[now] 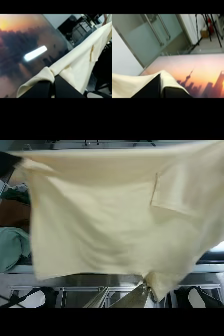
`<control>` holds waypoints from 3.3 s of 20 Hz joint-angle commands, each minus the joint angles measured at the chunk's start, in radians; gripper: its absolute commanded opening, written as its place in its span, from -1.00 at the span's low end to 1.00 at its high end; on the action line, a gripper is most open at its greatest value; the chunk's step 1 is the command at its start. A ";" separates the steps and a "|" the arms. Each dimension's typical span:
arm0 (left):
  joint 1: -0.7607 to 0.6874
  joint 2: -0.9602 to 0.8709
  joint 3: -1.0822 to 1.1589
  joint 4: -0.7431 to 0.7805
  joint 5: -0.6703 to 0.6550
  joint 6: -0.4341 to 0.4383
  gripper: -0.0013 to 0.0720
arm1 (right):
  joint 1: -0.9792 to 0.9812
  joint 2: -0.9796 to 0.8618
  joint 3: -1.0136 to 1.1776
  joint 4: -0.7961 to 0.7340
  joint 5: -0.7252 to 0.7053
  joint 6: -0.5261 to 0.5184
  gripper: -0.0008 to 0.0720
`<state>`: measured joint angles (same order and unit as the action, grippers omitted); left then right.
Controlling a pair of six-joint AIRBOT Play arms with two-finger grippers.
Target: Fold the shirts.
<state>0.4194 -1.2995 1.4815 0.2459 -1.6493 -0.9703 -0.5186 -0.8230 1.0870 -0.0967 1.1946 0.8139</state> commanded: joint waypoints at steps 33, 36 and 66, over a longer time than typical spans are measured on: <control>-0.246 -0.912 0.482 0.679 -0.090 -0.289 -0.94 | 0.161 -0.995 0.235 -0.552 -0.048 0.006 -0.89; -0.255 -0.912 0.483 0.680 -0.085 -0.299 -0.94 | 0.187 -0.999 0.235 -0.587 -0.072 0.007 -0.89; -0.112 -0.340 -0.596 0.916 0.250 -0.320 -0.33 | -0.169 -0.259 -0.502 -0.938 0.094 0.548 0.34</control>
<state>0.3317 -1.6283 0.8944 1.1694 -1.5005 -1.2987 -0.6838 -1.0988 0.6029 -1.0542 1.2675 1.3441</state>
